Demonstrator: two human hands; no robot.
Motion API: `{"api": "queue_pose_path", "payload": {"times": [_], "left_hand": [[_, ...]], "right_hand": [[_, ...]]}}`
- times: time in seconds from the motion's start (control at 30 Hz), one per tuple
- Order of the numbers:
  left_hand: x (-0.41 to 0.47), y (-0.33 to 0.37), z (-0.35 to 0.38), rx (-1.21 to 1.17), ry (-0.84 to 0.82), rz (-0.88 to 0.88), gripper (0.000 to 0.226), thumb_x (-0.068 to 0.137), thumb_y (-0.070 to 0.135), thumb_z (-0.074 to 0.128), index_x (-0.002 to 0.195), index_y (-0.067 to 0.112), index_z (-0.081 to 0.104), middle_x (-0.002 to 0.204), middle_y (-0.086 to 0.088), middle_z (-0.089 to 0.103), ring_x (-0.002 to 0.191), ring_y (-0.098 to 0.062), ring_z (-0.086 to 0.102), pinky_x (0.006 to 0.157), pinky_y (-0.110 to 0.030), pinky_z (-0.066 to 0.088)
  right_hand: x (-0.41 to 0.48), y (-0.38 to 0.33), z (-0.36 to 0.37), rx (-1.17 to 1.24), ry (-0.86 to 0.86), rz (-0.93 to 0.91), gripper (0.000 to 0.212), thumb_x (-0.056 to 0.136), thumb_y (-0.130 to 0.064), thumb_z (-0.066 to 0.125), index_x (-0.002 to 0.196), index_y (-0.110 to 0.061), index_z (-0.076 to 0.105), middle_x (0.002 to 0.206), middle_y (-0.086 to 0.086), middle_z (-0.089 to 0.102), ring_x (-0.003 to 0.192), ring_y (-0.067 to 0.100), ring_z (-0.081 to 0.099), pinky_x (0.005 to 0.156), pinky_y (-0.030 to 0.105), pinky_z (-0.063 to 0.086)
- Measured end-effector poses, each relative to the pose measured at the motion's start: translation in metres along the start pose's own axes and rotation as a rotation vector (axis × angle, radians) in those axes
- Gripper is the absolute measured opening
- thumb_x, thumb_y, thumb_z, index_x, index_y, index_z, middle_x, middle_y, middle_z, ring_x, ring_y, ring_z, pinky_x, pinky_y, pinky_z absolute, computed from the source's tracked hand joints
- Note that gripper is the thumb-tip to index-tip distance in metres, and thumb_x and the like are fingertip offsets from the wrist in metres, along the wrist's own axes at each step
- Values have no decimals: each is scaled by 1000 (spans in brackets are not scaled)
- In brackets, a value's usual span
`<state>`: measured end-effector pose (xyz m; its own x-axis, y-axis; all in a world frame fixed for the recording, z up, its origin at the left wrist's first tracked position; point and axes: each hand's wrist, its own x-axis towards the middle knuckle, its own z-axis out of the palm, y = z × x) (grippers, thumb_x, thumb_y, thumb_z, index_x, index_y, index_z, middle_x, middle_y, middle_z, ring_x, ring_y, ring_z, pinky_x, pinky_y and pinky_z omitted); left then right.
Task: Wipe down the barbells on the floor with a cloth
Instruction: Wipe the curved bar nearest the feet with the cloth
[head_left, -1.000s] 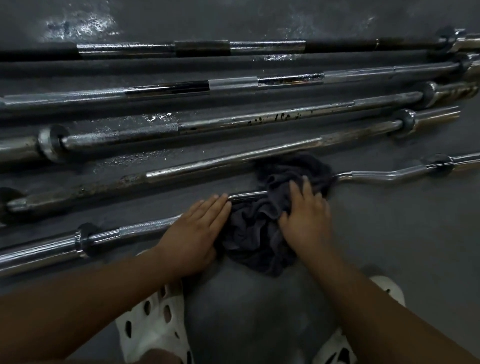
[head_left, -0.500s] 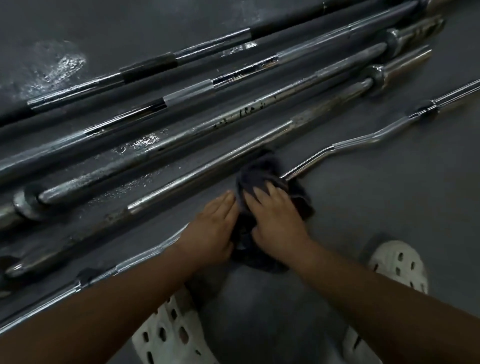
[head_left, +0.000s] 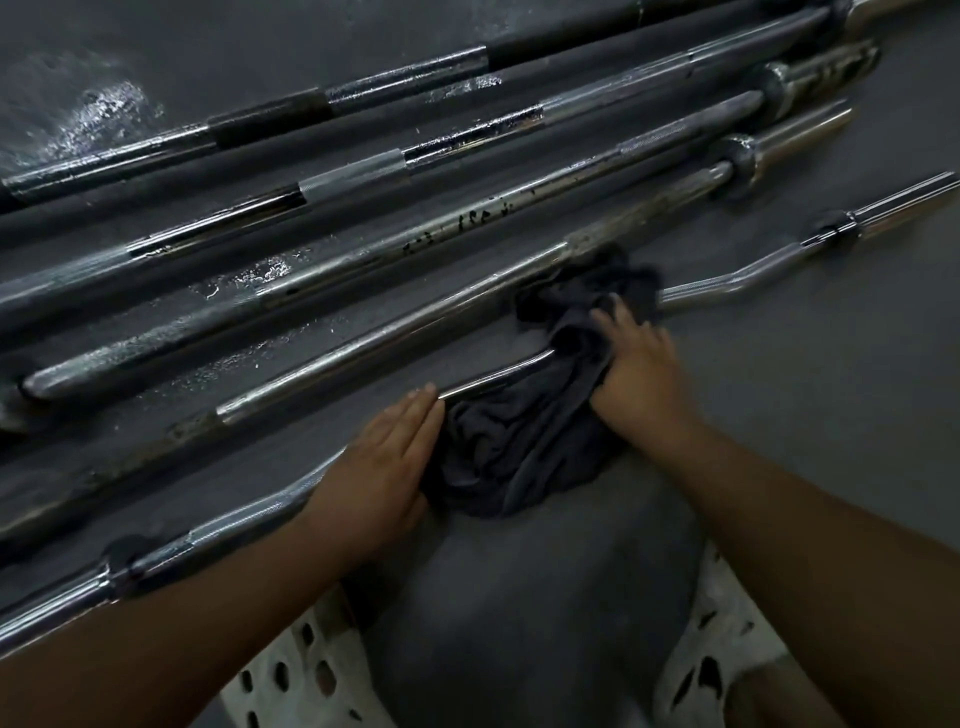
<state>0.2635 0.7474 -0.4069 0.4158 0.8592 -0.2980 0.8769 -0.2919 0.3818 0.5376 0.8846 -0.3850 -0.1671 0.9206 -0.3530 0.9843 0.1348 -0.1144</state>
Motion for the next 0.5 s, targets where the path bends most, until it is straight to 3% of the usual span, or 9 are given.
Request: {"api": "queue_pose_path", "payload": {"times": [0.07,0.17,0.23,0.33,0.4,0.5], "left_hand": [[-1,-1,1,-10,-5,0,92,70,25,55,153,0,27,161,-21,21,147,-34,26,118,-46,30],[1,0,-1,-50,7,-17,86,74,29,44,153,1,26,161,-19,21,147,-33,27,117,-46,31],[-1,-2,-1,-66,12,-16,84,75,30,41,153,2,27,161,-19,22,148,-32,26,117,-46,31],[-6,-6,1,-37,14,-10,86,72,27,41,153,1,28,161,-19,23,147,-32,27,117,-45,30],[-8,-6,0,-28,-3,-12,86,72,27,43,153,1,29,161,-19,23,147,-33,28,117,-46,31],[-6,-3,-1,-38,-19,-28,89,72,27,57,152,1,30,160,-19,26,146,-34,28,117,-46,30]], "right_hand": [[-12,-25,0,114,11,144,78,85,-26,64,154,-12,30,158,18,28,126,46,43,113,50,30],[-43,-55,17,20,-47,-162,88,70,-25,62,153,-25,31,162,9,23,124,50,42,107,52,38],[-30,-23,15,-73,-85,-292,89,68,-27,65,151,-30,33,161,5,25,116,44,50,98,48,46],[-2,2,-1,-82,-83,-4,85,75,-33,71,150,-29,32,162,3,17,121,41,47,97,45,45],[-13,-36,2,-132,-51,108,76,81,-29,65,150,-26,33,163,5,13,116,40,45,96,41,44],[-56,-109,19,-92,-112,-157,77,83,-23,59,152,-30,24,163,5,10,110,40,44,91,40,46]]}}
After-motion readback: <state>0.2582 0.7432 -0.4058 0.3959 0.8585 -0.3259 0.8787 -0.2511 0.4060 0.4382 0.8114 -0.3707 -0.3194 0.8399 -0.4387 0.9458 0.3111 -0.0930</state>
